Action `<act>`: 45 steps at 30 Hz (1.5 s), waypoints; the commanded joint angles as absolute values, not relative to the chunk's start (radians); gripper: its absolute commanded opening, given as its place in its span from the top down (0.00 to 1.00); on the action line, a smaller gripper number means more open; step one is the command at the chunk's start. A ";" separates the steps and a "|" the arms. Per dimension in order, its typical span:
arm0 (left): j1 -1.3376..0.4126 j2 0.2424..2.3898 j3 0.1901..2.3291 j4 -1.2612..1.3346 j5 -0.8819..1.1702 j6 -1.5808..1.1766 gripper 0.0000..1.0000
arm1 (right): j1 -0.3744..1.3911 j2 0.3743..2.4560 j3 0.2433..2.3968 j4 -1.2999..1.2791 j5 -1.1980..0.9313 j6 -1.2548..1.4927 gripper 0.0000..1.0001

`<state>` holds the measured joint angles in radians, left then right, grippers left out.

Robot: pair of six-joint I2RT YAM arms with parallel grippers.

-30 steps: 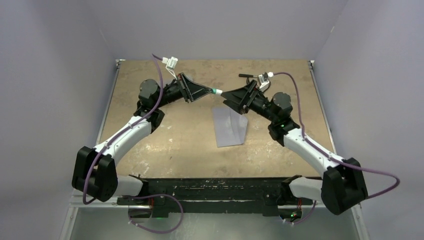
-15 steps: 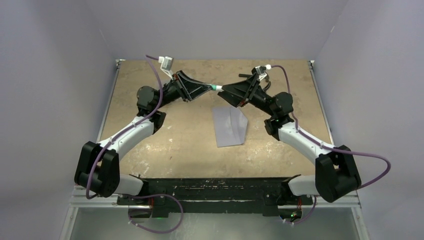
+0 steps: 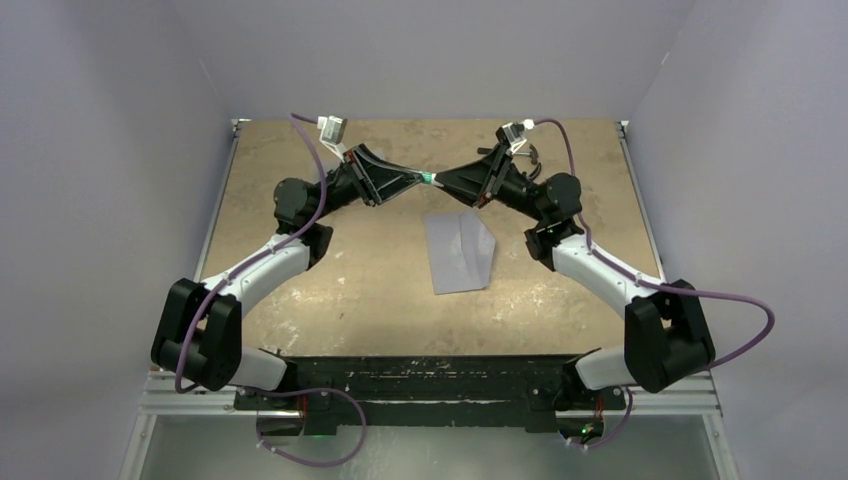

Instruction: Place the letter into the envelope and seal it

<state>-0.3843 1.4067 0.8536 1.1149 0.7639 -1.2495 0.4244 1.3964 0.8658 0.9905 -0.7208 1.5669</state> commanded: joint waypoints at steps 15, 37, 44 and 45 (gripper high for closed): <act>-0.255 1.341 0.820 1.065 0.772 -1.262 1.00 | 0.376 1.282 0.897 0.740 -0.732 1.279 1.00; -0.199 1.246 0.903 0.127 0.565 -0.698 1.00 | 0.302 1.544 1.062 -0.311 0.134 0.424 1.00; -0.200 1.271 0.911 0.064 0.584 -0.660 1.00 | 0.302 1.677 1.081 -0.336 0.199 0.406 1.00; -0.200 1.275 0.914 0.061 0.593 -0.656 1.00 | 0.302 1.703 1.096 -0.353 0.209 0.399 1.00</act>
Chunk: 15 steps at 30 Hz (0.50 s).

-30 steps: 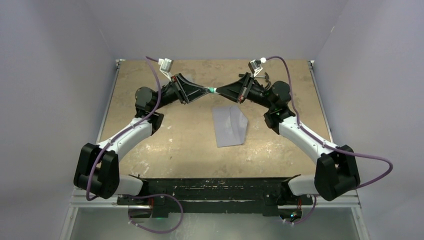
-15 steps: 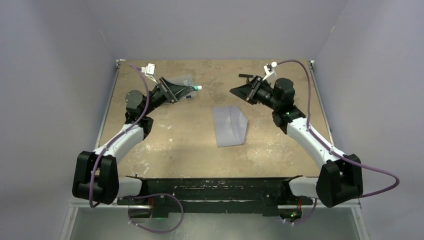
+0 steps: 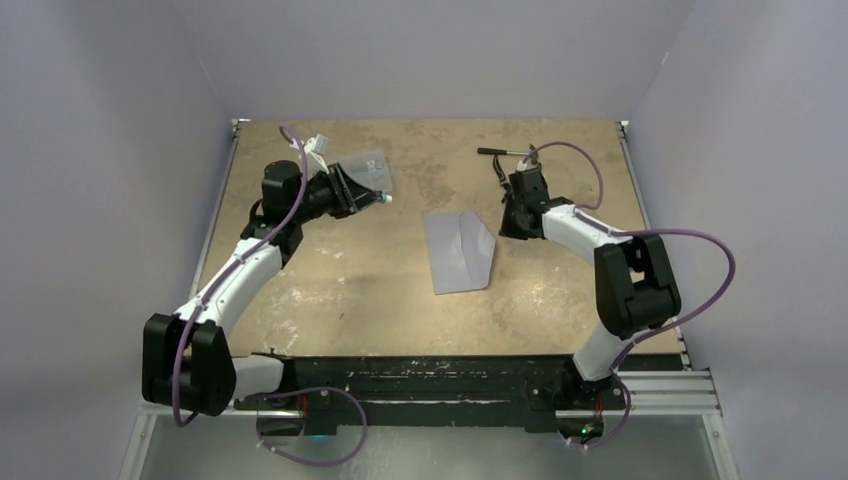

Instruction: Place the letter into the envelope and seal it

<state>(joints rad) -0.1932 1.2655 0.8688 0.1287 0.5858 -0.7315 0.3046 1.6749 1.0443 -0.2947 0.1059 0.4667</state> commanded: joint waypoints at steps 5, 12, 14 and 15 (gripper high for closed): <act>-0.199 1.284 0.925 0.024 0.597 -0.623 1.00 | 0.302 1.801 1.138 -0.396 0.260 0.371 0.93; -0.199 1.296 0.943 -0.026 0.594 -0.597 1.00 | 0.301 1.865 1.174 -0.404 0.224 0.356 0.66; -0.199 1.298 0.953 -0.049 0.594 -0.587 1.00 | 0.301 1.861 1.184 -0.411 0.222 0.359 0.53; -0.200 1.298 0.957 -0.056 0.591 -0.583 1.00 | 0.301 1.852 1.191 -0.416 0.224 0.360 0.49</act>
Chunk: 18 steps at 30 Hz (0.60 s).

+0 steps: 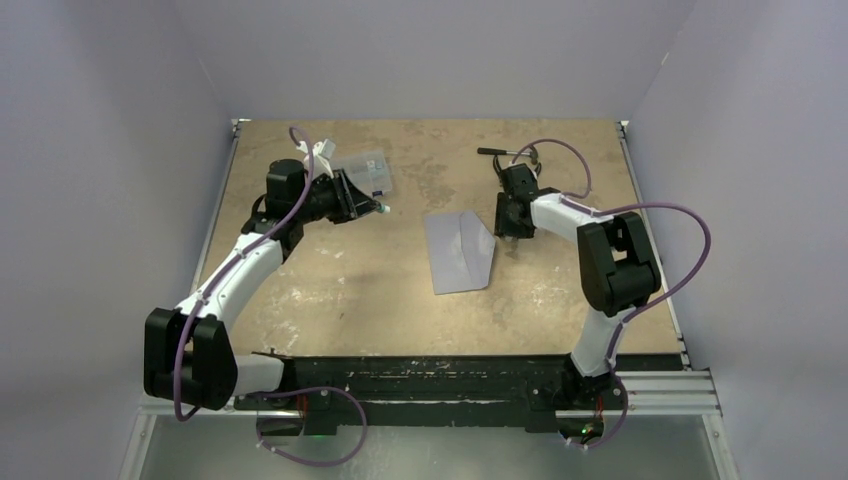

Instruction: Place the letter into the envelope and seal it

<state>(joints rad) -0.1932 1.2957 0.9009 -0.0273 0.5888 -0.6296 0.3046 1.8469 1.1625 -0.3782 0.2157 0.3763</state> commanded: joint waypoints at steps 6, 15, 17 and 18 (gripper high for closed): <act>-0.201 1.306 0.968 -0.068 0.606 -0.579 1.00 | 0.292 1.749 1.251 -0.430 0.243 0.391 0.39; -0.302 1.378 1.058 -0.152 0.725 -0.519 1.00 | 0.298 1.453 1.165 -0.131 -0.363 0.149 0.33; -0.309 1.404 1.119 -0.248 0.782 -0.444 1.00 | 0.315 1.433 1.152 -0.113 -0.553 0.107 0.31; -0.309 1.412 1.141 -0.285 0.793 -0.412 1.00 | 0.332 1.418 1.139 -0.101 -0.600 0.083 0.31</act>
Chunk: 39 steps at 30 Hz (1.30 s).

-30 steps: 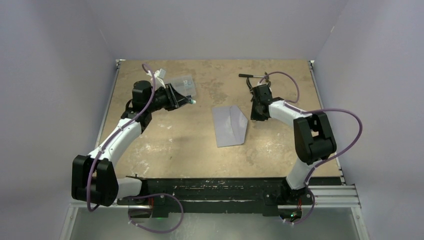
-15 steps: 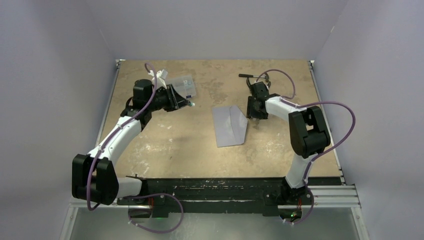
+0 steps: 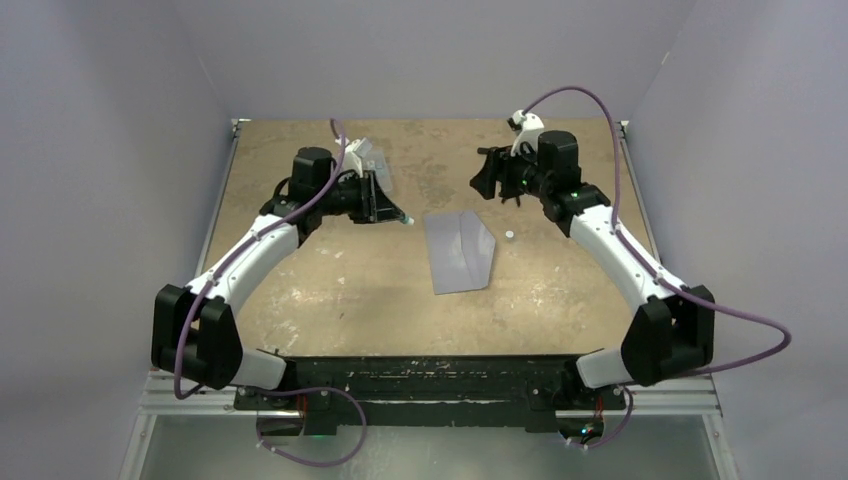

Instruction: Place the letter into the envelope and seal it

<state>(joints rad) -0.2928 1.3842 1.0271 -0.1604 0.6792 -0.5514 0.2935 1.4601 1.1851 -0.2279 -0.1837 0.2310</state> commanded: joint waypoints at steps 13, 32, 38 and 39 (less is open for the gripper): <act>-0.336 1.425 1.135 -0.152 0.955 -0.542 1.00 | 0.578 1.272 1.003 0.110 -0.720 -0.083 0.25; -0.380 1.370 1.139 -0.109 0.950 -0.577 1.00 | 0.663 1.370 1.074 0.151 -0.643 -0.046 0.90; -0.397 1.323 1.126 0.025 0.860 -0.659 0.96 | 0.666 1.360 1.050 0.216 -0.621 0.007 1.00; -0.399 1.319 1.125 0.041 0.842 -0.671 0.96 | 0.666 1.358 1.045 0.236 -0.612 0.035 1.00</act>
<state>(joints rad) -0.3676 1.3739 1.1088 -0.1387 0.8818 -0.6044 0.6468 1.3766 1.0283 0.1402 -0.6224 -0.0406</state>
